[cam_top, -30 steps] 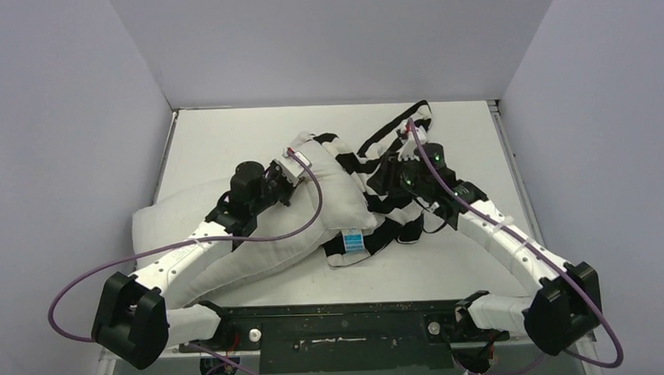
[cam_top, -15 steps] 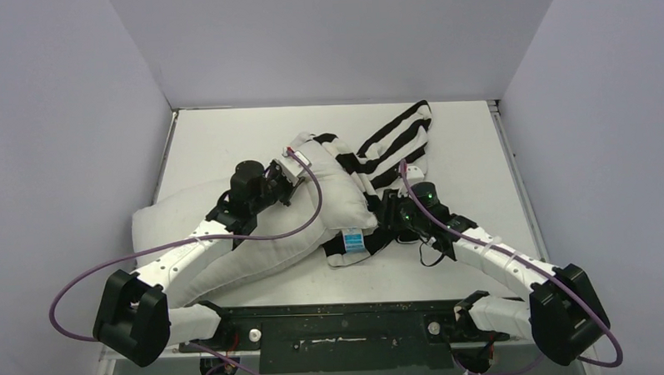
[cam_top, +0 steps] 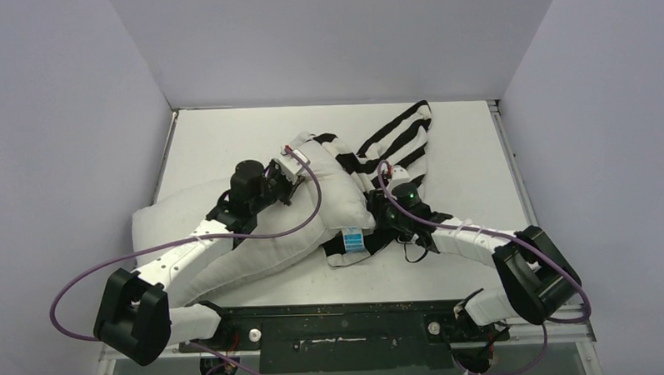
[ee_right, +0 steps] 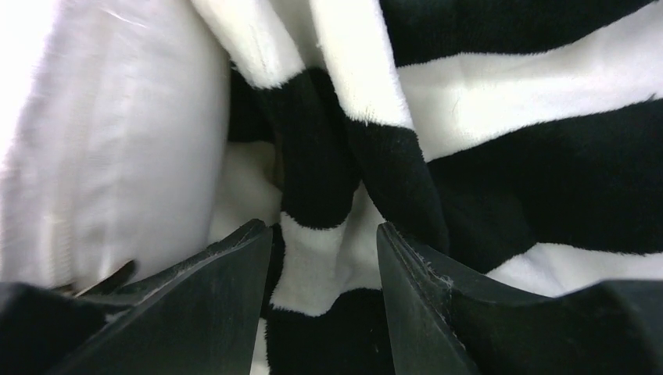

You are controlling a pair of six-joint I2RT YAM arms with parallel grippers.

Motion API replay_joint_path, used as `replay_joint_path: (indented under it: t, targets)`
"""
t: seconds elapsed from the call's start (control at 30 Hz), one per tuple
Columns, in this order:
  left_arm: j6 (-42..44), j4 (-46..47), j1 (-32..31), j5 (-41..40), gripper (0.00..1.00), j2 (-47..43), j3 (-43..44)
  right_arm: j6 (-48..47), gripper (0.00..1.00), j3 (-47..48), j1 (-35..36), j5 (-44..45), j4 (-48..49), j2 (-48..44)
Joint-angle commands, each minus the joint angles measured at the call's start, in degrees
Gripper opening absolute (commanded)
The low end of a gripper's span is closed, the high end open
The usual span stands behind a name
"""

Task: Put the pillow into the pillowcase
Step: Stuff the pillow into the pillowcase.

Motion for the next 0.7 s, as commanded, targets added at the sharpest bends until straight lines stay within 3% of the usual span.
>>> replay_joint_path:
  t: [0.0, 0.13, 0.27, 0.47, 0.67]
  targets:
    - [-2.47, 6.55, 0.82, -1.22, 0.00, 0.24, 0.22, -0.94, 0.53, 2.62, 1.07, 2.75, 4.42, 3.64]
    - [-3.25, 6.52, 0.98, -0.78, 0.00, 0.64, 0.47, -0.84, 0.48, 2.72, 1.13, 2.89, 6.06, 5.55]
    - [-3.38, 5.75, 1.00, -4.48, 0.00, 1.10, 0.80, -1.11, 0.03, 3.73, 1.11, 1.76, 4.41, 3.66]
    - [-1.72, 5.78, 0.89, -9.34, 0.00, 1.70, 0.97, -3.06, 0.00, 11.50, 1.02, -1.61, -9.72, -7.41]
    - [-1.19, 1.23, -1.81, -17.57, 0.00, 7.12, 4.89, -1.37, 0.00, 9.54, 1.61, -15.16, -7.56, -17.67]
